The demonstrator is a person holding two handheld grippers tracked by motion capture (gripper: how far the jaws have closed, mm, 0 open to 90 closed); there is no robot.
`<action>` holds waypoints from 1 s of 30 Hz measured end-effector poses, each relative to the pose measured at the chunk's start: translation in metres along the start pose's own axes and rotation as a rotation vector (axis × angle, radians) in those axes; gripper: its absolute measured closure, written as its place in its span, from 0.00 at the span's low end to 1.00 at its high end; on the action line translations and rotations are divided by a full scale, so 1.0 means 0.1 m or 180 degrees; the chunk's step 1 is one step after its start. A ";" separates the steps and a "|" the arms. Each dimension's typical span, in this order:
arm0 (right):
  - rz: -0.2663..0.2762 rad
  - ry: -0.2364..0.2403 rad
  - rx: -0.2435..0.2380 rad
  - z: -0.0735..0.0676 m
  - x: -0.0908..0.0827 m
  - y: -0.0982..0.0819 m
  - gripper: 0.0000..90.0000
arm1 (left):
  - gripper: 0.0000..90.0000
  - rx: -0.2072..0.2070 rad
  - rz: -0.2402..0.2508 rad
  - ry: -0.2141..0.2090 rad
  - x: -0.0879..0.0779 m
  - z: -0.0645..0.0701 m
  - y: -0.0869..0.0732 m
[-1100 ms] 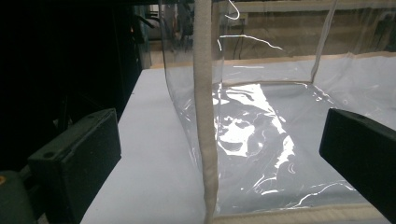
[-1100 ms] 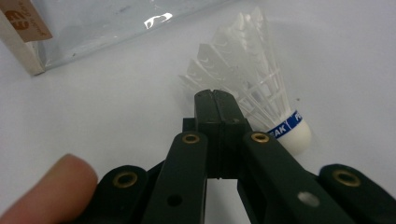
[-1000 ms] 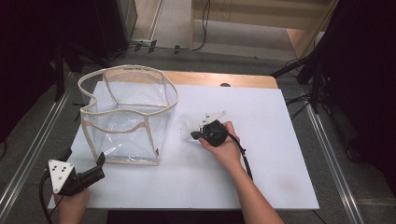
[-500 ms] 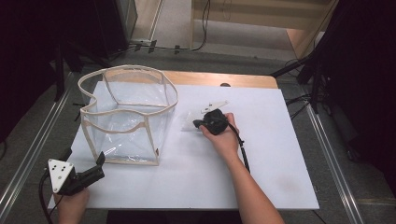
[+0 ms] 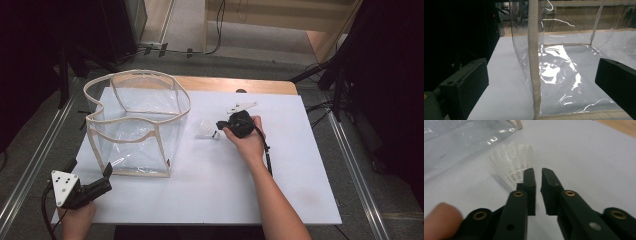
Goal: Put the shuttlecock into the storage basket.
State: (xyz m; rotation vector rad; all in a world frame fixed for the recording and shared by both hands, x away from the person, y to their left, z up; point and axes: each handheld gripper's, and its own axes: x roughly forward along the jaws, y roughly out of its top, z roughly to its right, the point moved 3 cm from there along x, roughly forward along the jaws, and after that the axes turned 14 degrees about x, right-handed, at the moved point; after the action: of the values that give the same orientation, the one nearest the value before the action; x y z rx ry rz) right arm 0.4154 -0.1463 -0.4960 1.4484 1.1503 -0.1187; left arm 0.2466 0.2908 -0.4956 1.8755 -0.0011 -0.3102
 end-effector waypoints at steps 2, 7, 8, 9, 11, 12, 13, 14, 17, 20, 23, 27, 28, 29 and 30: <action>-0.0029 0.0043 -0.0016 0.00 -0.02 0.00 0.79 | 0.00 0.0003 -0.0001 0.0002 0.00 0.00 0.00; -0.0434 0.0335 -0.0208 -0.04 0.04 -0.08 0.25 | 0.00 0.0010 -0.0004 0.0003 0.00 0.00 0.00; -0.0458 0.0314 -0.0291 -0.05 0.06 -0.10 0.25 | 0.00 0.0019 -0.0007 0.0001 0.00 0.01 0.00; -0.0458 0.0314 -0.0291 -0.05 0.06 -0.10 0.25 | 0.00 0.0019 -0.0007 0.0001 0.00 0.01 0.00; -0.0548 0.0170 -0.0438 -0.07 0.13 -0.14 0.26 | 0.00 0.0020 -0.0010 0.0003 0.00 0.01 0.00; -0.0562 0.0154 -0.0465 -0.07 0.15 -0.14 0.27 | 0.00 0.0014 -0.0009 0.0006 0.00 0.01 0.00; -0.0562 0.0154 -0.0465 -0.07 0.15 -0.14 0.27 | 0.00 0.0014 -0.0009 0.0006 0.00 0.01 0.00; -0.0568 0.0089 -0.0491 -0.08 0.18 -0.13 0.34 | 0.00 0.0007 -0.0004 0.0007 0.00 0.00 0.00; -0.0614 0.0045 -0.0461 -0.06 0.22 -0.13 0.42 | 0.00 0.0006 -0.0002 0.0004 0.00 0.00 0.00; -0.0661 0.0029 -0.0453 -0.03 0.28 -0.16 0.52 | 0.00 0.0004 0.0003 0.0001 0.00 0.00 0.00; -0.0645 0.0039 -0.0462 -0.03 0.30 -0.17 0.58 | 0.00 0.0004 -0.0003 0.0003 0.00 0.00 0.00; -0.0619 0.0090 -0.0402 -0.05 0.32 -0.16 0.68 | 0.00 0.0007 -0.0001 0.0002 0.00 0.00 0.00; -0.0625 0.0110 -0.0394 -0.04 0.32 -0.16 0.69 | 0.00 0.0003 -0.0004 0.0002 0.00 0.00 0.00; -0.0625 0.0110 -0.0394 -0.04 0.32 -0.16 0.69 | 0.00 0.0003 -0.0004 0.0002 0.00 0.00 0.00; -0.0620 0.0133 -0.0342 -0.04 0.31 -0.16 0.69 | 0.00 0.0002 -0.0005 0.0002 0.00 0.00 0.00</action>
State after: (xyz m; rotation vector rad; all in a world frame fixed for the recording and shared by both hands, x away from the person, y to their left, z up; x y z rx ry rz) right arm 0.4185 -0.1292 -0.5269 1.2479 1.3114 -0.1603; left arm 0.2467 0.2907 -0.4956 1.8762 0.0007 -0.3107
